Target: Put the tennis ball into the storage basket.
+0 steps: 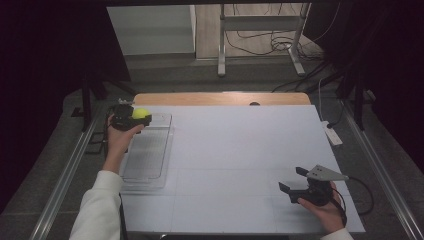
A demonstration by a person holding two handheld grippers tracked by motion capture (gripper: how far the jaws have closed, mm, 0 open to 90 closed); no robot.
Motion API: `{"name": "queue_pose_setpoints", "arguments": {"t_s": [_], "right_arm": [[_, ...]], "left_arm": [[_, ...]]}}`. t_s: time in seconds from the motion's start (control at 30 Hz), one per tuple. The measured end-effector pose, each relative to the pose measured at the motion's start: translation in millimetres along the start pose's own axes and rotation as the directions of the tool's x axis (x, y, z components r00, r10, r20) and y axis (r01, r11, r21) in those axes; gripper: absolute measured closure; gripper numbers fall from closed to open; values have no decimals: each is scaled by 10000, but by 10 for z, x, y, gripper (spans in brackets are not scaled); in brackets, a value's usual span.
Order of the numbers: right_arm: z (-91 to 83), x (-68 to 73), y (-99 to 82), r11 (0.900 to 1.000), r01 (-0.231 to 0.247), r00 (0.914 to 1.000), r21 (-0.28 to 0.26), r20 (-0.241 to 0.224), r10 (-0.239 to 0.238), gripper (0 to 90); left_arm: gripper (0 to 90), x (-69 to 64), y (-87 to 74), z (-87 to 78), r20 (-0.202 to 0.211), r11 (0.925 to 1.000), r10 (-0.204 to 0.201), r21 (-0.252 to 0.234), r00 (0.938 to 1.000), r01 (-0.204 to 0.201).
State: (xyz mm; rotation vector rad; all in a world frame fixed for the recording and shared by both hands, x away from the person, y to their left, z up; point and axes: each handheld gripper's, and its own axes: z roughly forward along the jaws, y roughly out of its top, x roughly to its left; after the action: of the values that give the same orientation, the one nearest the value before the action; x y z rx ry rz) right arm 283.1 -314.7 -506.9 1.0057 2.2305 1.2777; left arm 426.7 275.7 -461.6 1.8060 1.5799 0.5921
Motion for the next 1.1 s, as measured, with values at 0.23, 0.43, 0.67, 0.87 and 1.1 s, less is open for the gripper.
{"name": "queue_pose_setpoints", "arguments": {"t_s": [0.23,0.43,0.67,0.87,1.1], "right_arm": [[-1,1,0,10000,12,10000,-3,1,-12,116],[1,1,0,10000,31,10000,10,16,-31,116],[0,0,0,10000,28,10000,12,15,-28,116],[4,3,-1,10000,25,10000,42,7,-25,116],[7,2,-2,10000,18,10000,57,2,-18,116]], "left_arm": [[267,-3,-14,29,-70,9999,38,156,10000,-37],[268,-3,-29,58,-109,9995,129,302,9999,-125],[268,8,-67,80,-152,9991,150,409,9998,-144],[267,27,-85,92,-190,9985,143,529,9997,-133],[267,34,-90,120,-214,9979,131,640,9997,-117]]}}
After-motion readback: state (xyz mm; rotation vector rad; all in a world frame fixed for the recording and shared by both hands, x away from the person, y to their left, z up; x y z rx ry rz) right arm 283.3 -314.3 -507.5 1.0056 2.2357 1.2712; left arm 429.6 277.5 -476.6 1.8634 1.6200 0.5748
